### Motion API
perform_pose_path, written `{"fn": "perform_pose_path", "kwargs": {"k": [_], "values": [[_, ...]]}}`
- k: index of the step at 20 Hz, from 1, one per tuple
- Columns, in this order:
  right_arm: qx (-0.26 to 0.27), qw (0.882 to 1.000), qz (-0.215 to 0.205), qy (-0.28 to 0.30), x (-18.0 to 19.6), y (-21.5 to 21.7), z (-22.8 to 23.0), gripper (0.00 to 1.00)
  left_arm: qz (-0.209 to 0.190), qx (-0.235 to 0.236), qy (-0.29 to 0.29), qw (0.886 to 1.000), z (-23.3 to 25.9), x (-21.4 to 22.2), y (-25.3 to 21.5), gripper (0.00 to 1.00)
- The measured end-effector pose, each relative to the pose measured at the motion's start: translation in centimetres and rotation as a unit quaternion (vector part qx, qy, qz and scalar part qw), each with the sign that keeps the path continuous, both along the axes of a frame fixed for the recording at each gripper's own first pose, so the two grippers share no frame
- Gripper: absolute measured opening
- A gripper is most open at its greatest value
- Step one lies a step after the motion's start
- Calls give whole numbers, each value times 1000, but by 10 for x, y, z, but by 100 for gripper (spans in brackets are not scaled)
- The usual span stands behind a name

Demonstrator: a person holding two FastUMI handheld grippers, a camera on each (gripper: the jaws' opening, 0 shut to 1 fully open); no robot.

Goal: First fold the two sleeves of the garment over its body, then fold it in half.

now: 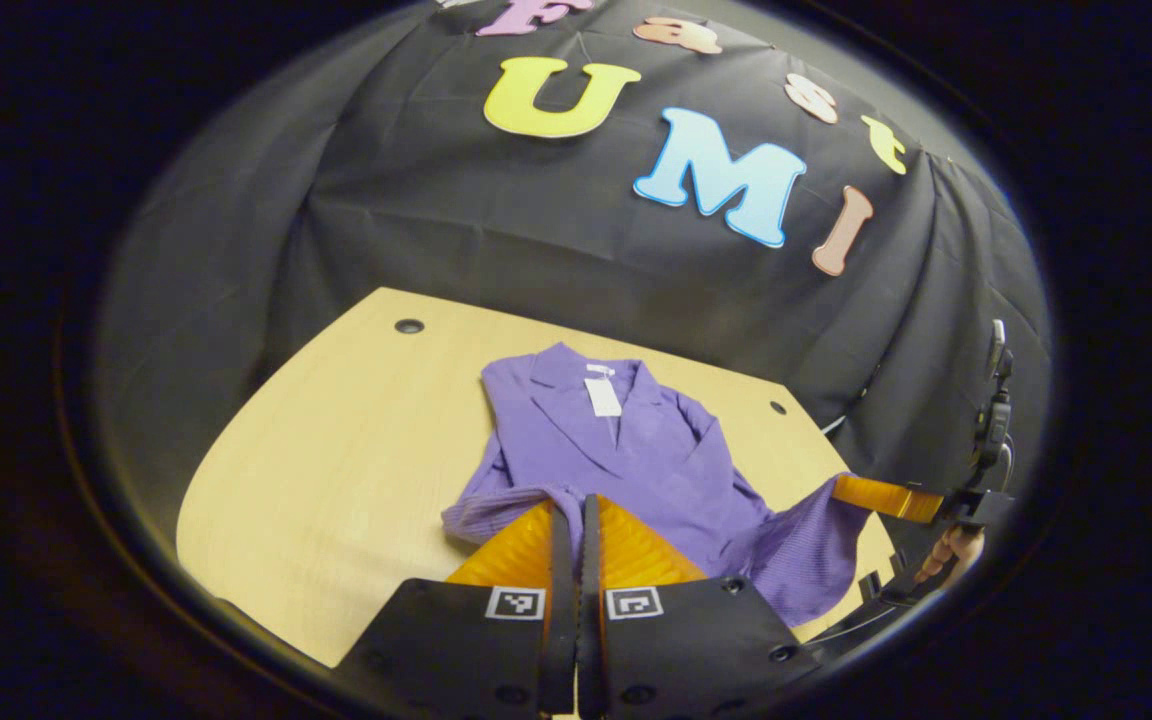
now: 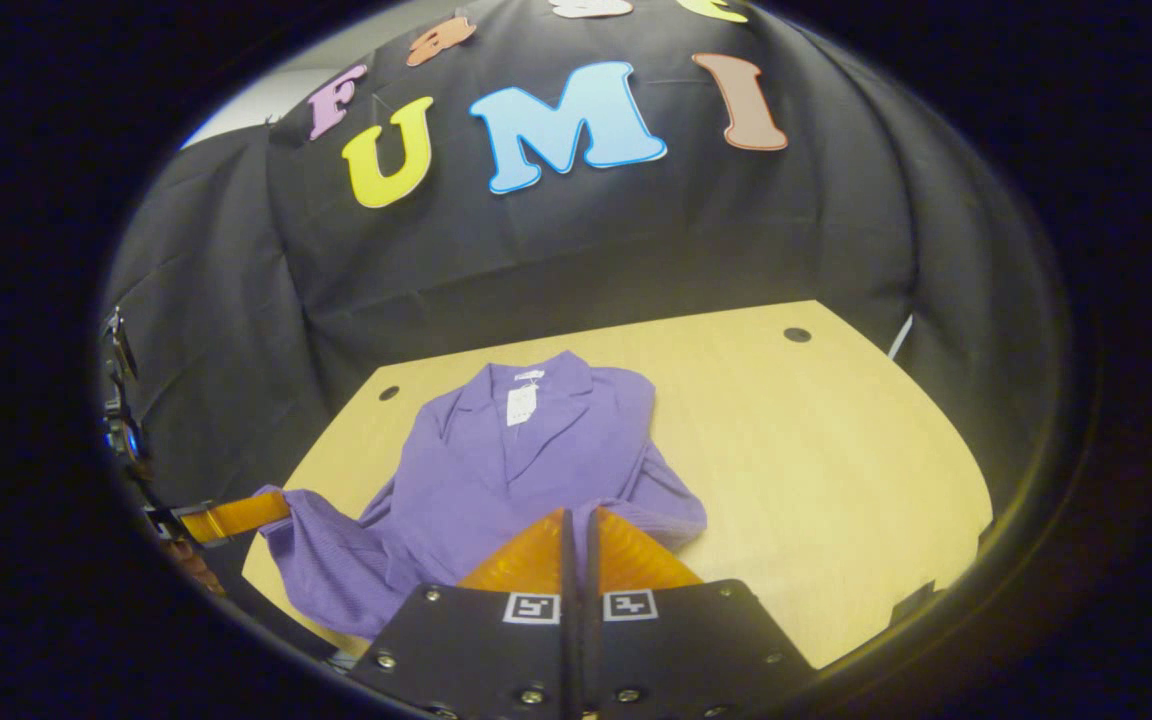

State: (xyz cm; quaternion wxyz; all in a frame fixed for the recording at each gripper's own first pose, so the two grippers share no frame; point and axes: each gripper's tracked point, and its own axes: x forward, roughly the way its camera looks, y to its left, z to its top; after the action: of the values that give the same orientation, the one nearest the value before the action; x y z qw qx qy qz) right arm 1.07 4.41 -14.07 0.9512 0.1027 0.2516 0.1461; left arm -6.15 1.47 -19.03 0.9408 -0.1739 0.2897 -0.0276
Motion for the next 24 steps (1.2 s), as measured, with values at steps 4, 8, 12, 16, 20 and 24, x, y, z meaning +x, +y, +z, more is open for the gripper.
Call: {"fn": "perform_pose_path", "kwargs": {"k": [4, 8, 12, 16, 20, 24], "values": [[25, 999, 4, -20, 44, 3, 27, 1, 18, 2, -20, 1000, 18, 53, 11, 7], [35, 998, 6, -44, 96, 2, 54, 1, 42, 14, -38, 998, 31, 107, 29, 8], [43, 998, 4, -55, 157, 0, 64, 1, 64, 43, -55, 995, 33, 163, 47, 7], [46, 998, 3, -52, 221, -3, 55, 1, 96, 67, -57, 991, 19, 218, 65, 8], [45, 998, 5, -35, 273, 0, 28, 1, 114, 92, -41, 988, -17, 258, 81, 7], [27, 1000, 10, -12, 303, 5, -9, 1, 86, 133, -23, 987, -52, 289, 71, 8]]}}
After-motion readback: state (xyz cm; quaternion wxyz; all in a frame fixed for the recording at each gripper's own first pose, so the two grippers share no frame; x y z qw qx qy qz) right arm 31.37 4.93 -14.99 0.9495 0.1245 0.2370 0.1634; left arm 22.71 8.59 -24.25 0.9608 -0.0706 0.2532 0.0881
